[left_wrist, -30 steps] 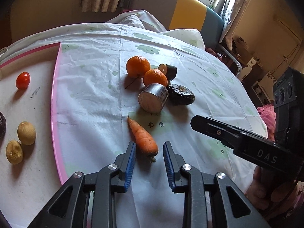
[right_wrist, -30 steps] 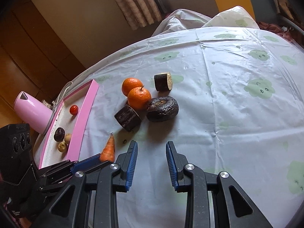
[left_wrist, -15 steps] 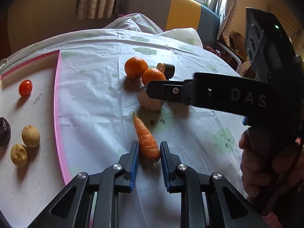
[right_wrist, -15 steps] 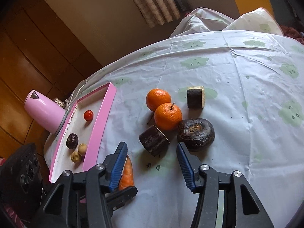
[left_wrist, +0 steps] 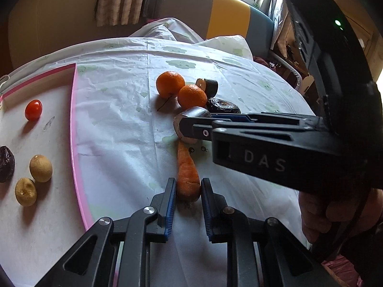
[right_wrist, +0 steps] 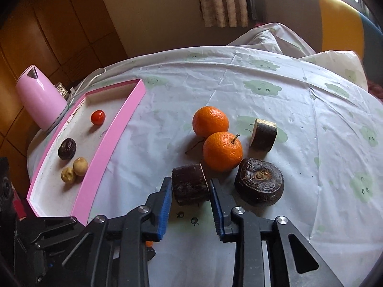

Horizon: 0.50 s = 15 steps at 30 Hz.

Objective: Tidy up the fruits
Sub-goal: 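Carry the carrot into the tray with the left tool while the right tool grasps a cut taro piece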

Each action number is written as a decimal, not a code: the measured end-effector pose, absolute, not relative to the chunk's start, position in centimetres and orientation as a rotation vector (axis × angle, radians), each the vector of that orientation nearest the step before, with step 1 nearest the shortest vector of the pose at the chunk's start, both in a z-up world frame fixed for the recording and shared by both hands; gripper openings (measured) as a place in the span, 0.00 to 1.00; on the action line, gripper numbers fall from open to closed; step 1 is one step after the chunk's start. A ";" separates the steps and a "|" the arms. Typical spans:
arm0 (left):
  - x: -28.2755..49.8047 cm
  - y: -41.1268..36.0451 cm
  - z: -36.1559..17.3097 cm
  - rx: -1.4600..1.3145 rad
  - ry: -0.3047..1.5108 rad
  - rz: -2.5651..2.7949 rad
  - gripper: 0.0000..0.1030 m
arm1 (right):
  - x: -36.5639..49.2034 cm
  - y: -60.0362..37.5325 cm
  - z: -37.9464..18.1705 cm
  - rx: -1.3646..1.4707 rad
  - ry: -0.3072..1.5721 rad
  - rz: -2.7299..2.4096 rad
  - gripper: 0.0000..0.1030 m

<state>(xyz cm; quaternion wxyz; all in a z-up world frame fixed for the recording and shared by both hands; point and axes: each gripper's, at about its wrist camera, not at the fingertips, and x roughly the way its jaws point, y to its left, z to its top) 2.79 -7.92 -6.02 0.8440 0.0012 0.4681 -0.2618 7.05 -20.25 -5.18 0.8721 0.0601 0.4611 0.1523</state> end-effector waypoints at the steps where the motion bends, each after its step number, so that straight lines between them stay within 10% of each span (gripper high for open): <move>1: 2.8 -7.8 -5.9 -0.002 0.988 -0.554 0.20 | 6.6 -20.4 -5.1 0.132 0.965 0.312 0.30; 15: 2.6 -4.7 -2.0 -0.071 0.906 -0.501 0.20 | 1.6 -23.7 -5.2 0.239 0.961 0.189 0.30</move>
